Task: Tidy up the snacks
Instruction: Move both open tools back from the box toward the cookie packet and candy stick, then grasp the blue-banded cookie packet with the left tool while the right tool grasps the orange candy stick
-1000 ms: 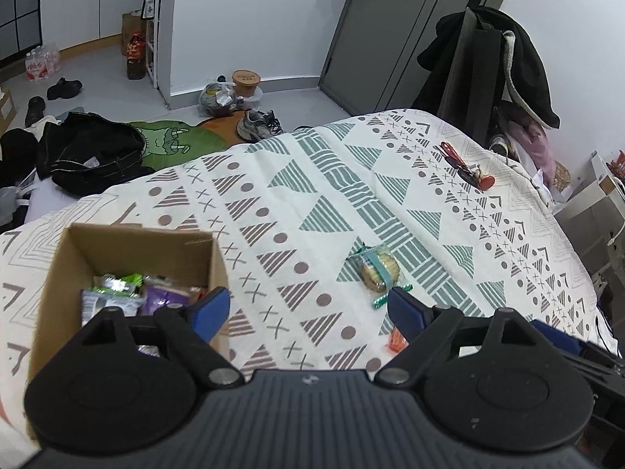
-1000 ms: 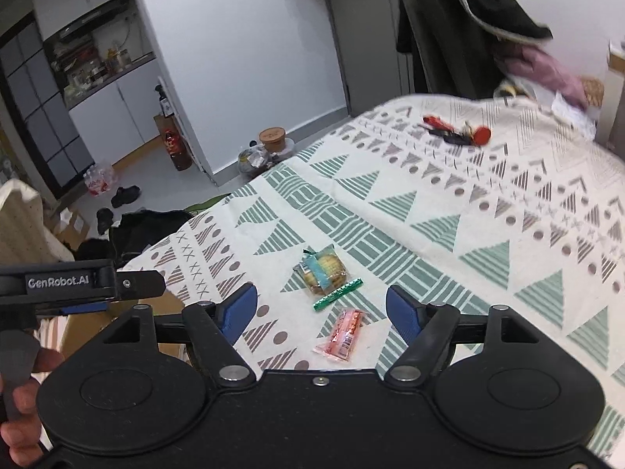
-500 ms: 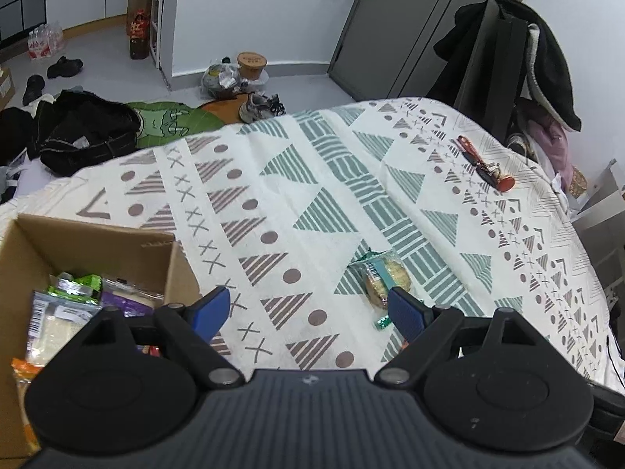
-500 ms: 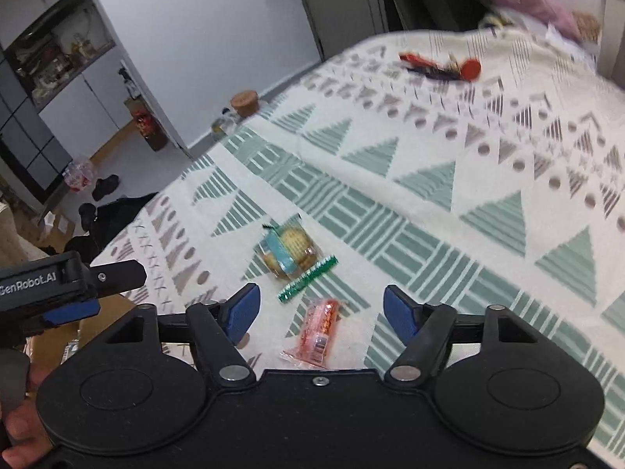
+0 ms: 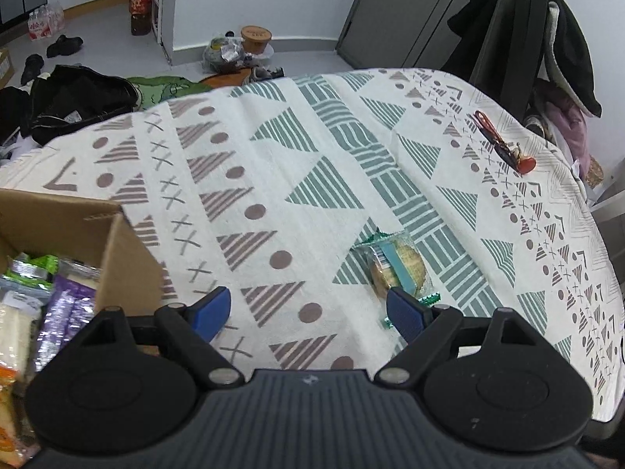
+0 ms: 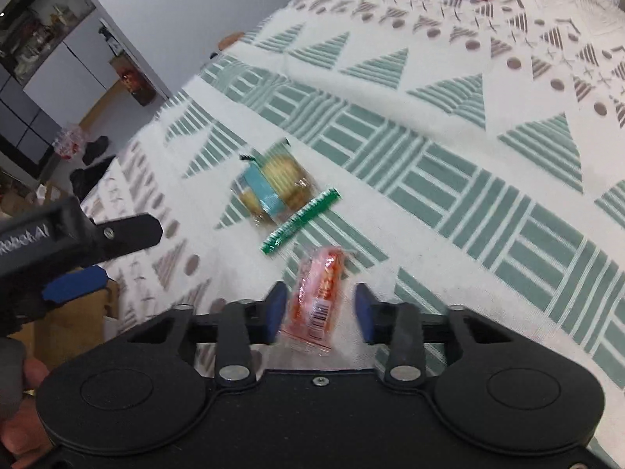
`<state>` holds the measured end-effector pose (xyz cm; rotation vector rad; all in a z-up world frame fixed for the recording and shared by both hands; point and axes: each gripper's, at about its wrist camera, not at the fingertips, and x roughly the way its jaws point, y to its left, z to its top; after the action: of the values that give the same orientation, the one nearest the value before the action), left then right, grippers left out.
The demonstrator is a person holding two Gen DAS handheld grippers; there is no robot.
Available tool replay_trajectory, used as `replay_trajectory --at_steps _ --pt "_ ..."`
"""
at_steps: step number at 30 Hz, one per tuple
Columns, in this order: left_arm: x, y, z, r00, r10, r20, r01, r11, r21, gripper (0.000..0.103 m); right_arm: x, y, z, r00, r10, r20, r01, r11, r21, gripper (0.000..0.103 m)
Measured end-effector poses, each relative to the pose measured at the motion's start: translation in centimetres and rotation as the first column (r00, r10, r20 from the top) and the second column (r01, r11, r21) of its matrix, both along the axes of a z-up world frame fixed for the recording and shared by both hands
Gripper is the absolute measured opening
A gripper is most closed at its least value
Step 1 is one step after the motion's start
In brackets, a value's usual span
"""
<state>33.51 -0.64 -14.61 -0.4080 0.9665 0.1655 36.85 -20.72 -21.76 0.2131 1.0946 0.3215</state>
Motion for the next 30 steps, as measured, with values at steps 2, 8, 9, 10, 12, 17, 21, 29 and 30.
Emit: replay_trajectory --at_steps 2,8,9,10,12,17,21,29,30 --pt "0.4 -0.4 -0.3 1.0 -0.007 -0.001 0.007 1.0 0.005 0.086 0.2 -0.1 -0.1 1.0 0.003 0.003 -0.003 1.0 0.003 0.022" --pt "1.7 -2.0 -1.3 0.999 -0.032 -0.013 0.032 0.999 0.01 0.086 0.6 -1.4 -0.1 0.999 -0.033 0.005 0.033 0.999 0.026 0.019" --pt "1.9 -2.3 -1.4 0.999 -0.036 -0.012 0.036 0.999 0.013 0.086 0.7 -1.6 -0.1 0.999 -0.045 0.009 0.045 0.999 0.022 0.019" --pt "2.2 -2.6 -1.6 0.999 -0.042 -0.011 0.042 0.999 0.014 0.086 0.8 -2.0 0.0 0.998 -0.06 0.009 0.06 0.998 0.023 0.019" --pt "2.8 -3.2 -1.8 0.999 -0.054 -0.006 0.054 0.998 0.018 0.085 1.0 -2.8 0.0 0.996 -0.092 0.006 0.092 0.995 0.03 0.019" --pt "4.9 -4.8 -2.5 0.997 -0.08 -0.005 0.08 0.995 0.054 0.085 1.1 -4.4 0.2 0.987 -0.157 0.019 0.157 0.987 0.021 0.019" --pt "6.1 -5.9 -2.9 0.997 -0.076 -0.002 0.076 0.994 0.074 0.085 1.3 -5.6 0.2 0.98 -0.198 0.037 0.198 0.98 0.008 0.019" --pt "8.2 -7.5 -4.5 0.996 -0.053 -0.065 0.06 0.992 0.115 0.086 1.7 -7.0 0.0 0.97 -0.232 0.066 0.234 0.972 -0.012 0.019" --pt "8.4 -7.8 -4.7 0.996 -0.051 -0.074 0.06 0.99 0.126 0.086 1.7 -7.1 0.0 0.97 -0.233 0.067 0.234 0.972 -0.011 0.019"
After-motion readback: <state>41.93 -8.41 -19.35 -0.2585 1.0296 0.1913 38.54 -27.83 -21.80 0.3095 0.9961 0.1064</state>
